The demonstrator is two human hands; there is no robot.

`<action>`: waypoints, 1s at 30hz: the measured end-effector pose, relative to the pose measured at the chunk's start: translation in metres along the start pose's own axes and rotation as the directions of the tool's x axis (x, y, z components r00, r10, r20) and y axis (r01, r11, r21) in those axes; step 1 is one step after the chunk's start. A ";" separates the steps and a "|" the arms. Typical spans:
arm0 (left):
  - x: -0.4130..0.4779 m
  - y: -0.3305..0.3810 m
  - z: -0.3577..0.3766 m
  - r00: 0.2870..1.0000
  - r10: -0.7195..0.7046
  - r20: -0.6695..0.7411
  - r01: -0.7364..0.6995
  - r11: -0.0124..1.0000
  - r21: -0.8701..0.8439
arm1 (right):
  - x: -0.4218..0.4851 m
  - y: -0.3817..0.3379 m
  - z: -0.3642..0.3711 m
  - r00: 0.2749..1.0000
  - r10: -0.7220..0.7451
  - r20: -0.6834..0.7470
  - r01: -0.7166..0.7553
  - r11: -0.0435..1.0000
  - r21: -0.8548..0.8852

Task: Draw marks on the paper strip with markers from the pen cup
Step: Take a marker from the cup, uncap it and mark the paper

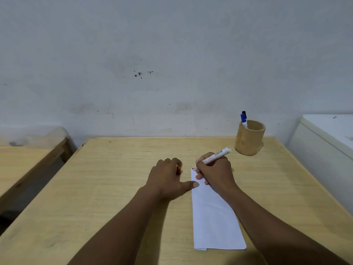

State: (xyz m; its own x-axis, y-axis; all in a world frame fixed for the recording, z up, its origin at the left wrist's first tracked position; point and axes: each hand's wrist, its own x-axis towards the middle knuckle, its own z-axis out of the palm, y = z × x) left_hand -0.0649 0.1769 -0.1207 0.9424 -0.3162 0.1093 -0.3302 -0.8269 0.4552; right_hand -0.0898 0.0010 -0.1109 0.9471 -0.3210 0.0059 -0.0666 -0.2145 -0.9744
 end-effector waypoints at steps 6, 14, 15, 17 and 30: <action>0.000 -0.002 0.002 1.000 -0.002 -0.007 0.002 1.000 0.001 | -0.002 0.005 0.001 0.997 -0.076 -0.005 0.074 0.988 -0.133; -0.001 0.002 -0.001 1.000 -0.031 -0.004 0.030 0.999 -0.023 | 0.000 0.008 0.000 0.999 -0.046 0.028 0.049 0.992 -0.120; -0.001 0.003 -0.002 0.999 -0.038 -0.003 0.038 0.999 -0.031 | 0.000 0.008 -0.001 0.999 -0.040 0.033 0.043 0.994 -0.105; -0.001 0.004 -0.004 0.998 -0.064 0.016 0.065 0.995 -0.078 | 0.000 0.004 -0.002 0.999 -0.024 0.021 0.025 0.997 -0.068; 0.041 0.033 -0.063 0.979 -0.199 -0.039 0.082 0.567 -0.820 | 0.038 -0.075 -0.068 0.980 0.198 0.003 -0.159 0.779 0.606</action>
State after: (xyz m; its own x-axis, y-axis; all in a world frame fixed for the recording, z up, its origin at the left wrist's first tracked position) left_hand -0.0334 0.1662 -0.0458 0.9906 -0.1269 0.0512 -0.0657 -0.1133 0.9914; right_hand -0.0703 -0.0577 -0.0223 0.9160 -0.3546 -0.1878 -0.0122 0.4433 -0.8963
